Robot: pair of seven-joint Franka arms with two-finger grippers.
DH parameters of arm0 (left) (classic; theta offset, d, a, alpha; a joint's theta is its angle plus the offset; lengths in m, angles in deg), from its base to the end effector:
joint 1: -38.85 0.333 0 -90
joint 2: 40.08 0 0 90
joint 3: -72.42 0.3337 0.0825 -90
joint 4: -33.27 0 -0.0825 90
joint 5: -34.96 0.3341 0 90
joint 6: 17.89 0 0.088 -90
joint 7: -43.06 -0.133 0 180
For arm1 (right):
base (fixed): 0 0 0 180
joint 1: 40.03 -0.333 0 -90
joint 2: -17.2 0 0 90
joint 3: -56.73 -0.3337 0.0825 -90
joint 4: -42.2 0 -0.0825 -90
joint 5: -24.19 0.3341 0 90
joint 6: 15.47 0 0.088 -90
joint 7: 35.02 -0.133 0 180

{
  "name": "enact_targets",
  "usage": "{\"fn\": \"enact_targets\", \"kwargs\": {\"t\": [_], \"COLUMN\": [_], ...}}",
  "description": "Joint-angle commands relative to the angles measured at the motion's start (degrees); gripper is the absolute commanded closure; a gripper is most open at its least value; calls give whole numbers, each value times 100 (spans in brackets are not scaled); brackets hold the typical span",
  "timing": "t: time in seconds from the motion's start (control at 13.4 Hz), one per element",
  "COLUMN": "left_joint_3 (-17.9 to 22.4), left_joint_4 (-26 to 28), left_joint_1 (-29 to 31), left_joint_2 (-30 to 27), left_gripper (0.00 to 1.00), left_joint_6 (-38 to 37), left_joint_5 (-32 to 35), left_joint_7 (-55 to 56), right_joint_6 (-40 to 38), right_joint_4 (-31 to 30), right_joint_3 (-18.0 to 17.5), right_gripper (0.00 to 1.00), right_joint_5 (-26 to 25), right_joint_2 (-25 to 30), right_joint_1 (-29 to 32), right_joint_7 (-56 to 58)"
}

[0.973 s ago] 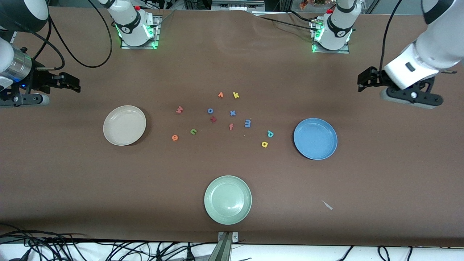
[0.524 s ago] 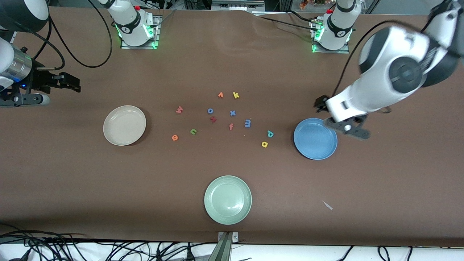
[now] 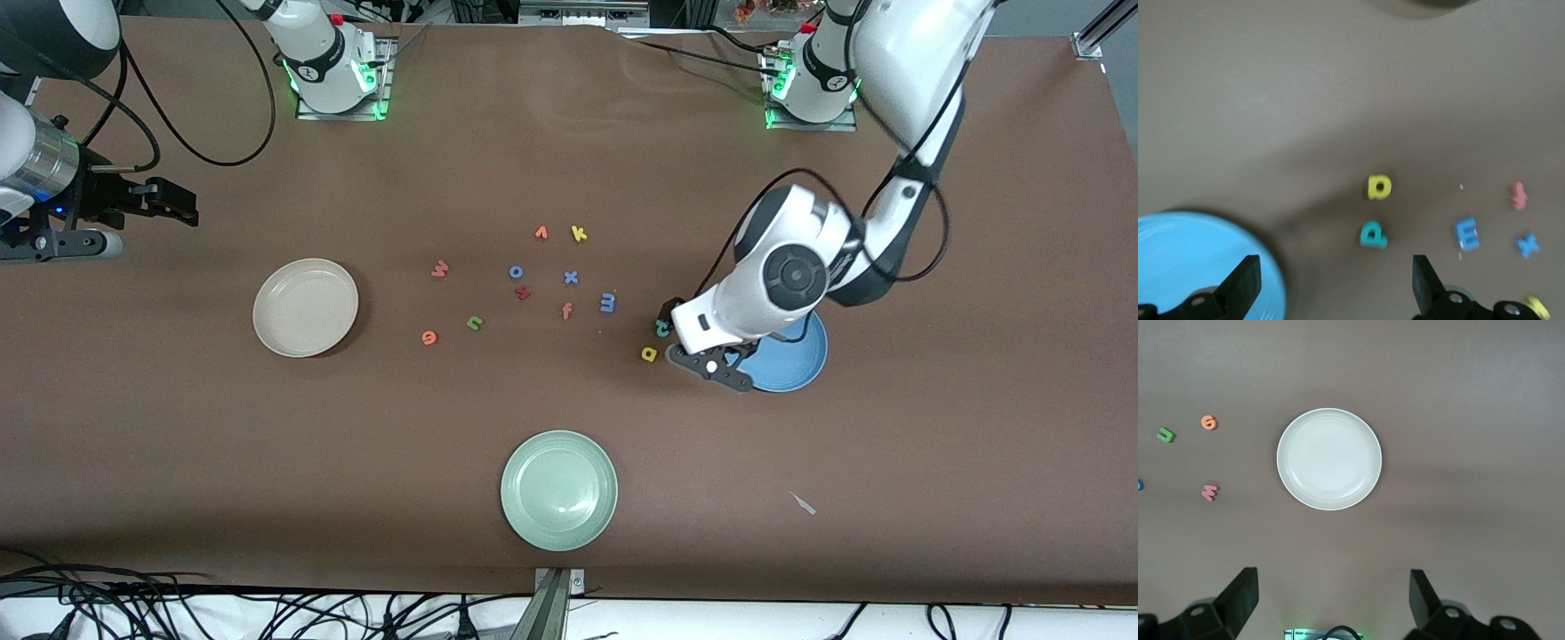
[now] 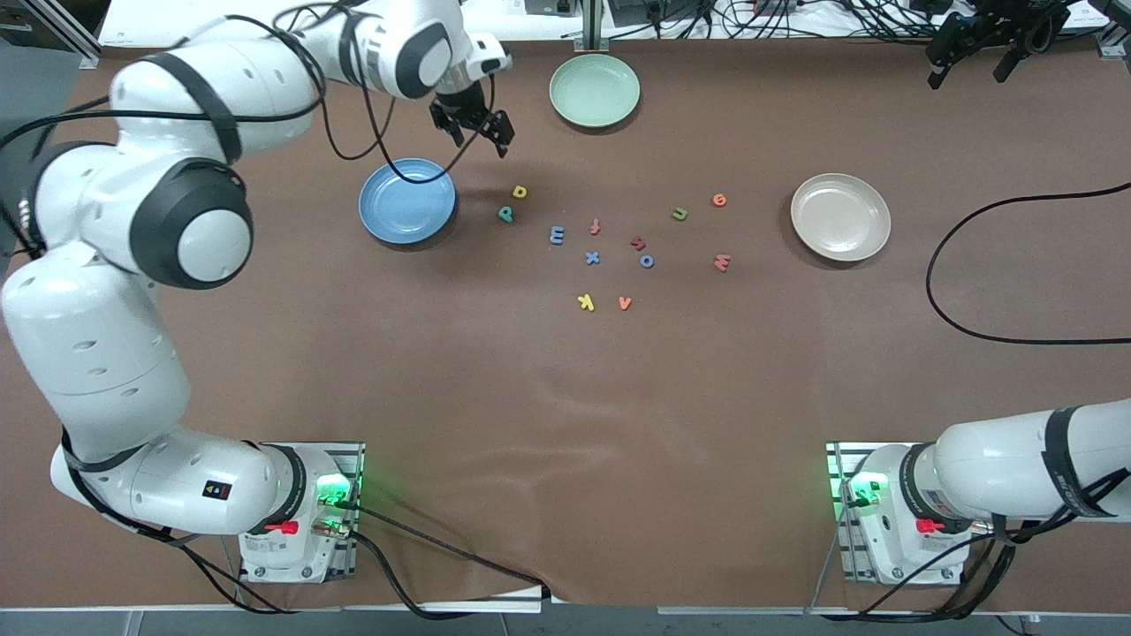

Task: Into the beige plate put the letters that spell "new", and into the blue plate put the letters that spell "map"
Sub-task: 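Reach the left gripper down and grasp the yellow D letter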

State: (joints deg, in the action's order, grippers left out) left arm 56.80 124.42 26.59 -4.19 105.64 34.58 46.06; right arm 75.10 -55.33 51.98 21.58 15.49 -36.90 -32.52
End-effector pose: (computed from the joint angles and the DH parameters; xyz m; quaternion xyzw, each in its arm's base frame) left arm 0.5946 -0.2850 0.2937 0.9781 -0.1902 -0.0410 0.0741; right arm 0.5024 0.0076 0.5473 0.9962 0.0379 -0.0757 0.0209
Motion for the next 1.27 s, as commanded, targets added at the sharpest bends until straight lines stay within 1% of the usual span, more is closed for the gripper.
{"fn": "enact_targets", "kwargs": {"t": [0.0,0.15,0.22,0.3,0.37,0.52,0.75,0.82,0.9,0.97,1.05,1.12,1.2], "left_joint_3": [51,104,112,130,113,121,130,139,165,156,156,156,156], "left_joint_4": [-291,-291,-300,-300,-300,-300,-300,-300,-300,-300,-300,-300,-300], "left_joint_1": [-294,-366,-374,-435,-540,-691,-708,-708,-708,-708,-708,-708,-708], "left_joint_2": [550,700,787,927,998,1034,1175,1175,1175,1192,1236,1245,1228], "left_gripper": [0,0,0,0,0,0,0,2,13,20,30,43,53], "left_joint_6": [416,672,681,803,944,954,971,971,971,971,971,971,971], "left_joint_5": [-40,-6,3,151,492,680,689,689,811,1108,1259,1269,1269], "left_joint_7": [51,51,43,-18,68,340,350,350,341,367,368,368,359], "right_joint_6": [-48,30,48,48,57,66,661,829,1031,1250,1487,1742,2040], "right_joint_4": [-3,-3,15,23,41,137,103,94,68,24,-29,-116,-248], "right_joint_3": [-78,-158,-175,-245,-298,-395,-404,-404,-395,-395,-404,-404,-404], "right_gripper": [0,0,0,0,0,0,0,0,0,0,0,0,0], "right_joint_5": [94,164,164,164,121,-3,76,102,181,199,199,199,199], "right_joint_2": [14,-47,-109,-240,-372,-671,-1022,-1197,-1347,-1496,-1602,-1682,-1735], "right_joint_1": [-5,-14,-23,-75,-171,-522,-892,-963,-1016,-1121,-1252,-1367,-1472], "right_joint_7": [32,23,32,66,102,76,14,-47,-291,-581,-871,-1065,-1224]}}
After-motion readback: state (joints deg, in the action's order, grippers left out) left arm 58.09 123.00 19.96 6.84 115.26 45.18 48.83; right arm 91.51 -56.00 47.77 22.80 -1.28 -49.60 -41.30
